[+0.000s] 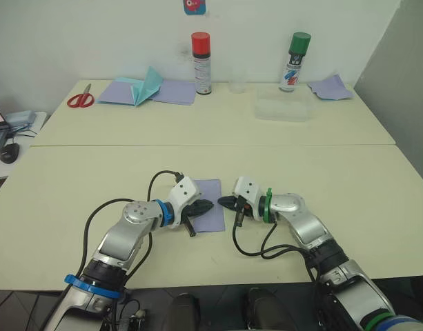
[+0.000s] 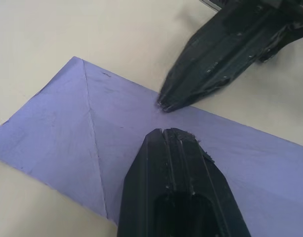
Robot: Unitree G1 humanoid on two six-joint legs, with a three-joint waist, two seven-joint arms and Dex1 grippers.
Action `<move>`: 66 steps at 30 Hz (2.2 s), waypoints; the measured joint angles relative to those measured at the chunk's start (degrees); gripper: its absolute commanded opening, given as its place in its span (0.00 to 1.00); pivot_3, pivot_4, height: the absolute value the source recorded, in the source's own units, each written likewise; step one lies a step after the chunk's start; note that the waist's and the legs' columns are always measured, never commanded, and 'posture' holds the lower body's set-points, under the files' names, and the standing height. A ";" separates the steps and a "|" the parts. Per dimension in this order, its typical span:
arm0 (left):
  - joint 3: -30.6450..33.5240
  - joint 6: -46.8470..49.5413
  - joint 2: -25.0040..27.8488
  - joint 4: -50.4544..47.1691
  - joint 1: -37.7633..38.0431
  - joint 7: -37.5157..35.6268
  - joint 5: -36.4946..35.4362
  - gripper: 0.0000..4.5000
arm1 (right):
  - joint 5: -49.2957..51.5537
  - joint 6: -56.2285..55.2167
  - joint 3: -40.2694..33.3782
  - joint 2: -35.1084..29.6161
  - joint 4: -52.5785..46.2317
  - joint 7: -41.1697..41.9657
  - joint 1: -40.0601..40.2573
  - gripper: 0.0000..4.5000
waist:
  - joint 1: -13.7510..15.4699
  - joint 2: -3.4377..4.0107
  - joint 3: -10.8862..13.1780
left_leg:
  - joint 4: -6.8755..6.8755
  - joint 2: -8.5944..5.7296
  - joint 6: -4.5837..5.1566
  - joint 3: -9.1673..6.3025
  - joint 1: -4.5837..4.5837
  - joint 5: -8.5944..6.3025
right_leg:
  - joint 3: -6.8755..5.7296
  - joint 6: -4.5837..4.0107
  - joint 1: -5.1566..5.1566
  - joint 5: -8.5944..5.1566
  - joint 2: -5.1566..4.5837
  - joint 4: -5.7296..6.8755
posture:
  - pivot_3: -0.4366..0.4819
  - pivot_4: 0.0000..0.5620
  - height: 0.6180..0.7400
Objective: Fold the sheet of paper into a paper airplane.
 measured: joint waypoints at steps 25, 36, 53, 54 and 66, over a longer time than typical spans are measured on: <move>0.21 -4.96 -0.15 4.39 0.22 0.32 1.69 0.00 | 3.76 7.20 2.66 -3.15 -1.45 10.88 -1.33 0.00 | -0.25 0.12 -0.18 | -0.23 -0.02 -0.30 -1.26 1.07 -0.18 | -0.06 -0.48 0.47 -0.29 -0.01 -0.23 | 0.48 0.27 1.00; 0.05 -6.58 -0.08 3.73 0.30 -1.65 1.87 0.00 | 6.09 11.24 -0.55 -2.27 -3.20 9.05 -5.98 0.00 | 0.46 0.25 -0.09 | -0.56 -0.12 -0.02 -1.18 0.59 0.00 | -0.11 -0.27 0.46 -0.17 0.03 -0.33 | 0.48 0.27 1.00; 0.06 -7.02 0.02 3.97 0.85 -1.83 2.28 0.00 | -0.23 -0.66 0.93 3.65 12.34 -1.73 -9.14 0.00 | 0.63 0.25 -0.08 | -0.73 -0.03 -0.02 -1.20 0.81 0.00 | -0.10 -0.65 0.51 -0.39 0.07 -0.35 | 0.48 0.27 1.00; 0.04 -7.02 0.02 3.95 0.86 -1.83 2.31 0.00 | -0.64 -1.45 0.68 4.17 13.55 -3.01 -9.65 0.00 | 0.63 0.26 -0.08 | -0.73 -0.03 -0.02 -1.19 0.82 0.00 | -0.09 -0.65 0.50 -0.39 0.07 -0.35 | 0.48 0.27 1.00; -0.06 -7.03 0.60 3.29 0.92 -3.34 2.32 0.00 | -1.89 -6.39 -3.89 7.68 28.27 -12.40 -16.91 0.00 | 0.63 0.26 -0.08 | -0.87 -0.06 -0.02 -1.11 0.77 -0.01 | -0.11 -0.56 0.50 -0.34 0.06 -0.36 | 0.48 0.27 1.00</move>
